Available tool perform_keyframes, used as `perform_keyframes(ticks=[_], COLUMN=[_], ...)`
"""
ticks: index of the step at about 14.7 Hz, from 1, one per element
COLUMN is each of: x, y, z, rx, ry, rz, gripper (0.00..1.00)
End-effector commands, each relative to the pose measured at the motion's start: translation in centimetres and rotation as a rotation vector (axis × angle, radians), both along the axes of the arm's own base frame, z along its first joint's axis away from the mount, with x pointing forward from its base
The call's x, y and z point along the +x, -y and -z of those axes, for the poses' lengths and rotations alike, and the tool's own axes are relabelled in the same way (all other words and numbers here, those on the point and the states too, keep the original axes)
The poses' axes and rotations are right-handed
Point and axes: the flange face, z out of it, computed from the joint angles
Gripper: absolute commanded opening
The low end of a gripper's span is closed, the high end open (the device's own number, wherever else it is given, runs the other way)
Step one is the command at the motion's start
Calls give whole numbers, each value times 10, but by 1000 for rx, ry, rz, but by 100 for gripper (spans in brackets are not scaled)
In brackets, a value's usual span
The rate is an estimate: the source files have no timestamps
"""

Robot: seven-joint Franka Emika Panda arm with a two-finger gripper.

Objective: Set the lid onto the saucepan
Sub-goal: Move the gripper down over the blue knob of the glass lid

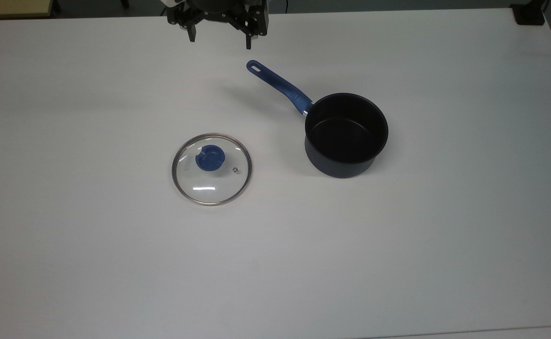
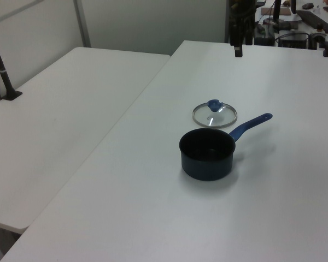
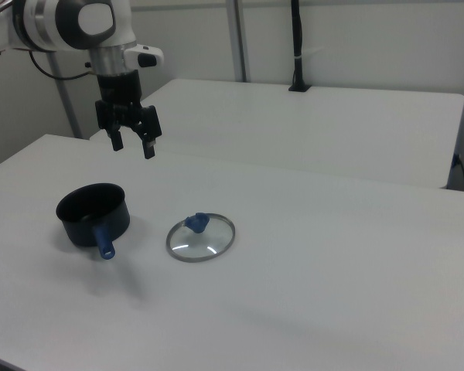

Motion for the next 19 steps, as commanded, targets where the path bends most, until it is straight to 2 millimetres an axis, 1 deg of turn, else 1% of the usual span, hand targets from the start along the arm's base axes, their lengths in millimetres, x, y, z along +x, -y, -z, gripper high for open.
perform_keyframes(ticks=[1,8,10,12,13,15,17,19], x=[-6,-5,-2,8,15,25,37,48], y=[6,5,10,32,45,60,79,91], z=[-3,0,-3,-5,3,12,34,44], rx=[1,3,2,0,0,0,-7,-7], ry=[4,-2,12,77,86,109,113,156], rz=[-24,-41,-30,23,48,73,105,156], gripper=[100,100,100,100,100,100,100,100])
